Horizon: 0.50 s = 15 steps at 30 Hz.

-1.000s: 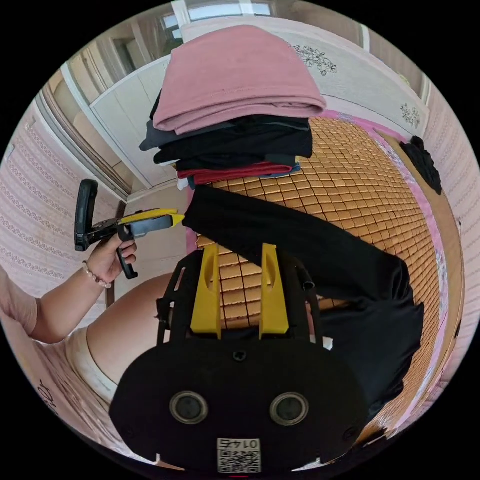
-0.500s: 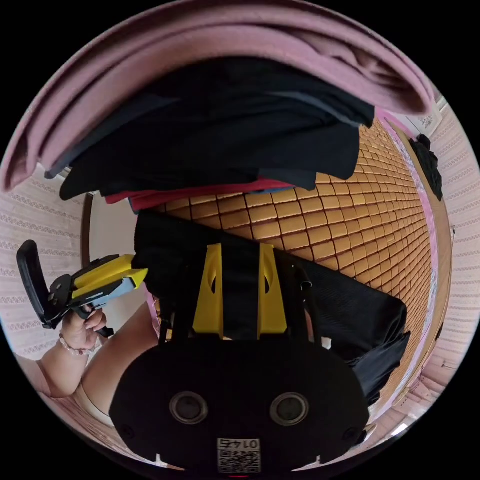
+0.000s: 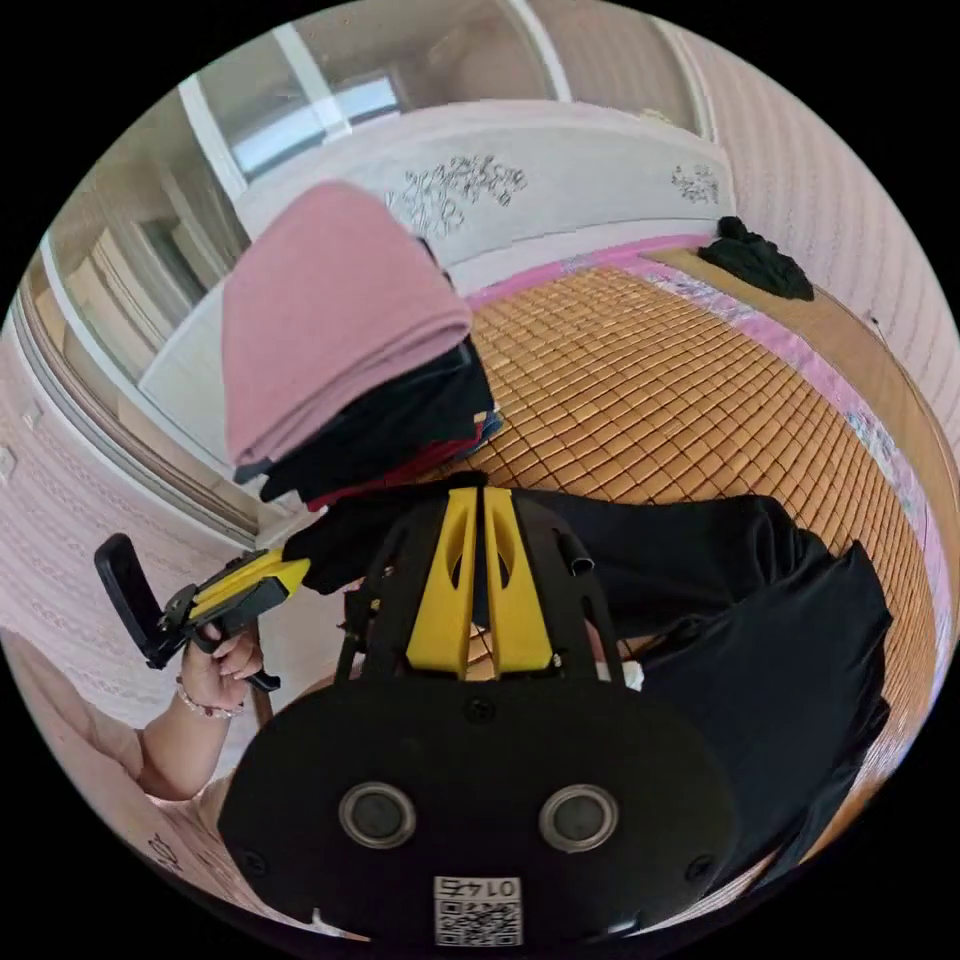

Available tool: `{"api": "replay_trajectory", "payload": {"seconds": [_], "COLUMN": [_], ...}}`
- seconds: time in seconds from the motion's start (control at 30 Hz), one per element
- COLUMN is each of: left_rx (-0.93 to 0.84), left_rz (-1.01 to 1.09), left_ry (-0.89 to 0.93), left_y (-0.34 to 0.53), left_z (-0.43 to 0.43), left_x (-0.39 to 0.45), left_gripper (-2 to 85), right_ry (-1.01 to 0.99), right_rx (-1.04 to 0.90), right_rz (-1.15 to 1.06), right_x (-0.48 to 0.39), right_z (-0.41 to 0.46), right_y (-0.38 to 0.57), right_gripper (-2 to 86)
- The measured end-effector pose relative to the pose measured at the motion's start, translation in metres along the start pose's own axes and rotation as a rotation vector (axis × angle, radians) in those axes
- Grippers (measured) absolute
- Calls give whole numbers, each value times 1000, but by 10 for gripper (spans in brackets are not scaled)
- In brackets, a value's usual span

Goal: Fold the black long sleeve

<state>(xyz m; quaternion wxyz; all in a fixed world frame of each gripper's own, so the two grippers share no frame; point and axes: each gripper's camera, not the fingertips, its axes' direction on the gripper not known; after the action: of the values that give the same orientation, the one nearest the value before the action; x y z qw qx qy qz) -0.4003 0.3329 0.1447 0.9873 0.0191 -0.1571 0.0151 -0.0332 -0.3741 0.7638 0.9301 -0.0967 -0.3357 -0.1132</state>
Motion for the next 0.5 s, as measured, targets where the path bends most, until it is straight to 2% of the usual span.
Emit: {"api": "replay_trajectory", "payload": {"seconds": [0.1, 0.2, 0.27, 0.3, 0.33, 0.43, 0.5], "left_rx": [55, 70, -51, -100, -221, -528, -641], "left_rz": [200, 398, 541, 576, 633, 723, 802], "left_ry": [154, 423, 666, 711, 768, 795, 780], "left_y": [-18, -20, -3, 5, 24, 82, 109], "left_z": [-2, 0, 17, 24, 42, 90, 106], "left_x": [70, 149, 211, 226, 254, 312, 337], "left_gripper": [-10, -9, -8, -7, -5, 7, 23], "right_ry": [-21, 15, 89, 121, 181, 265, 257], "right_rx": [185, 283, 235, 209, 157, -38, -87], "right_rz": [89, 200, 301, 334, 396, 603, 686], "right_x": [39, 60, 66, 69, 74, 94, 100], "right_z": [-89, -164, -196, -200, -205, -199, -195], "right_y": [43, 110, 174, 190, 225, 307, 342], "right_gripper": [-5, -2, 2, 3, 5, 12, 18]}}
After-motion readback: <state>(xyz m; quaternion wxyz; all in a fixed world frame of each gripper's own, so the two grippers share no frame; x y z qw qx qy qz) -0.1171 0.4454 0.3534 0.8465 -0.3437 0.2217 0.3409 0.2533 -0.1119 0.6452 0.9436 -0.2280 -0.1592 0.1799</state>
